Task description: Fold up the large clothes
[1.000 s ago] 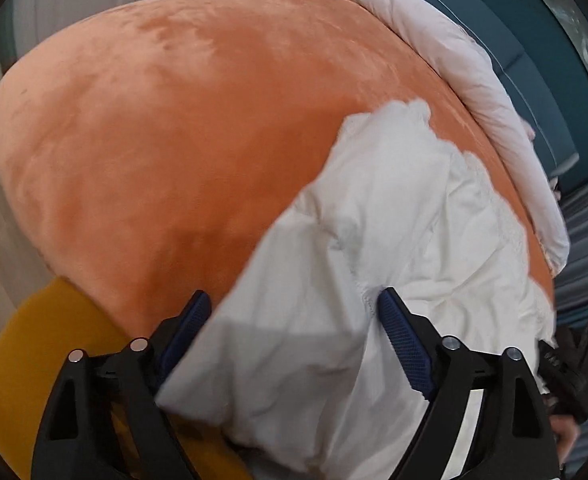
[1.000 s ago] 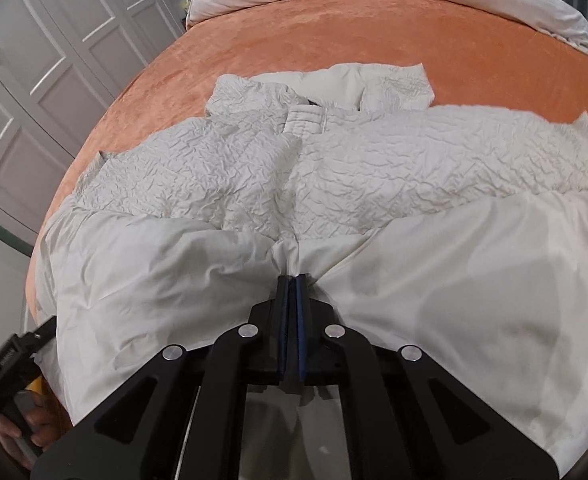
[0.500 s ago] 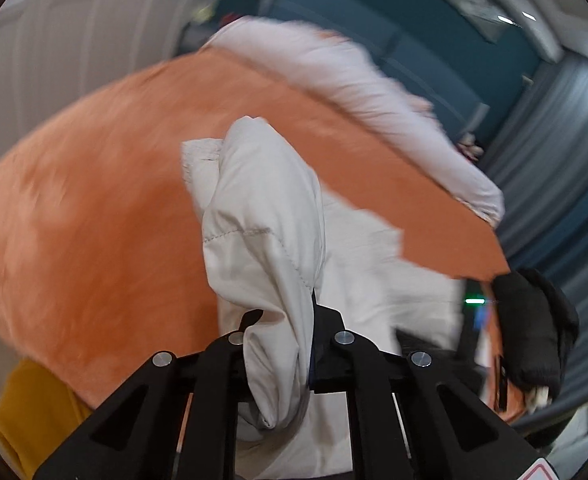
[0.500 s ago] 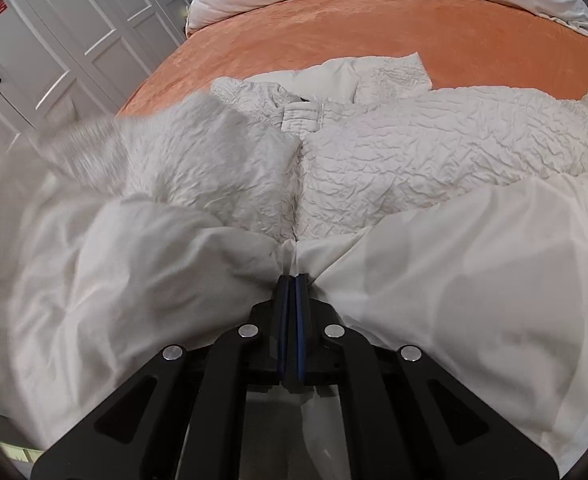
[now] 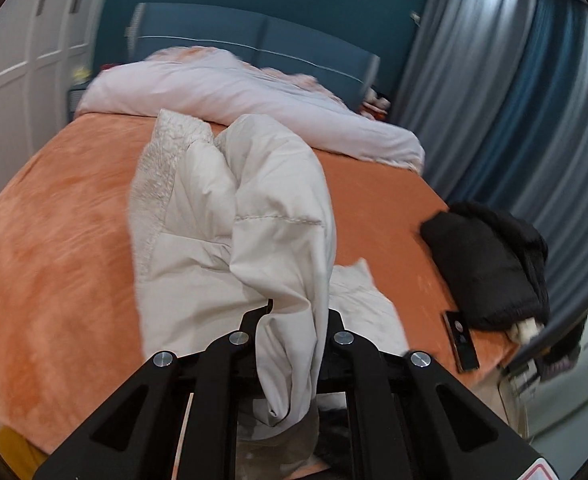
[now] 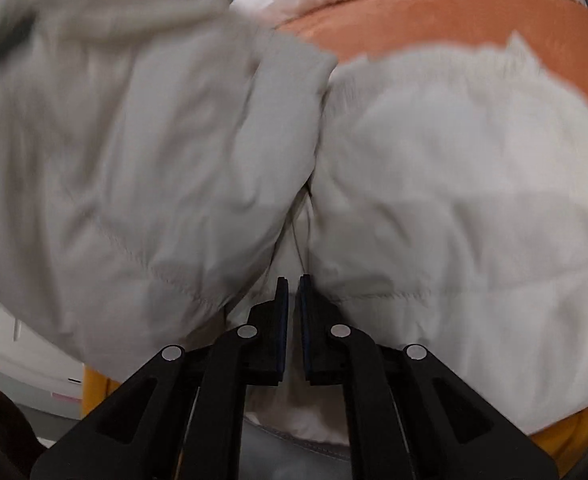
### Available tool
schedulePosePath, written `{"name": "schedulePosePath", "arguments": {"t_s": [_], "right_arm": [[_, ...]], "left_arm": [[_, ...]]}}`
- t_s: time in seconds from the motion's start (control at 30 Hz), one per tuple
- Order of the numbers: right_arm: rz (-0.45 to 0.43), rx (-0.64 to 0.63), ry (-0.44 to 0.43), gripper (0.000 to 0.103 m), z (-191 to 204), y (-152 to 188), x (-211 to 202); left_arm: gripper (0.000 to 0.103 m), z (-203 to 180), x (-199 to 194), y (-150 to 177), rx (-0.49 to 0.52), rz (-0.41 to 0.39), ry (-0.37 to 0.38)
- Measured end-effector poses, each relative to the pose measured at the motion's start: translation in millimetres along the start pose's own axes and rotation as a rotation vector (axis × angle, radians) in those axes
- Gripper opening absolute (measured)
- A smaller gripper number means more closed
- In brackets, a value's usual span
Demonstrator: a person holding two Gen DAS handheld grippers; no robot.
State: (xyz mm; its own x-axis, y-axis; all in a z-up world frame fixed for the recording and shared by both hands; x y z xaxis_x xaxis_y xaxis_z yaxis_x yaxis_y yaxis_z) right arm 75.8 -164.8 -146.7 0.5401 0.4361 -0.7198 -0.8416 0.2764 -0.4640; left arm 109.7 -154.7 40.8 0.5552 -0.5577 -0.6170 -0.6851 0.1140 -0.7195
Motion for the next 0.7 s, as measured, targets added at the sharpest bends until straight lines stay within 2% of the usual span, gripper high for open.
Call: {"name": "schedulePosePath", "arguments": {"t_s": [0.1, 0.2, 0.3, 0.33, 0.47, 0.6, 0.7], "right_arm": [[0.011, 0.020, -0.040, 0.000, 2.3, 3.4, 17.4], [0.015, -0.033, -0.018, 0.002, 11.6, -5.9, 15.4], [-0.041, -0.012, -0.063, 0.002, 15.9, -29.9, -1.3], [-0.054, -0.010, -0.070, 0.002, 17.4, -38.5, -3.4], [-0.074, -0.047, -0.052, 0.002, 31.8, -70.9, 8.7], [-0.002, -0.116, -0.041, 0.002, 54.7, -79.2, 52.1], [0.069, -0.195, 0.019, 0.000, 74.2, -68.8, 94.3]], "left_arm": [[0.006, -21.6, 10.3, 5.3, 0.018, 0.017, 0.007], [0.006, -7.1, -0.1, 3.5, -0.037, -0.004, -0.005], [0.006, 34.1, -31.0, -2.1, -0.107, -0.067, -0.067], [0.006, 58.2, -43.8, -2.4, -0.144, -0.083, -0.103], [0.005, 140.2, -70.3, 13.3, -0.301, -0.080, -0.184], [0.005, 208.0, -77.2, 45.9, -0.477, -0.057, -0.198], [0.004, 232.4, -80.4, 62.8, -0.528, -0.050, -0.202]]}}
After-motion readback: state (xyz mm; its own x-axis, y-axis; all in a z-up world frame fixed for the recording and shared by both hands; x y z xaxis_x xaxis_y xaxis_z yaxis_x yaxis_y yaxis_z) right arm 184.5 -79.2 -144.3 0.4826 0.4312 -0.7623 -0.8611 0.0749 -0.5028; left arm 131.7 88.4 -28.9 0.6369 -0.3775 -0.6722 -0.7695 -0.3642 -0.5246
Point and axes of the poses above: each gripper's, at about its wrist camera, not at the fingertips, and x roughly the way its jaws point, z to its left, y to its underside, the point moved 9 cm from there along x, roughly the way its jaws point, and after that the axes turned 2 degrees about -x, right-handed, at the moved point
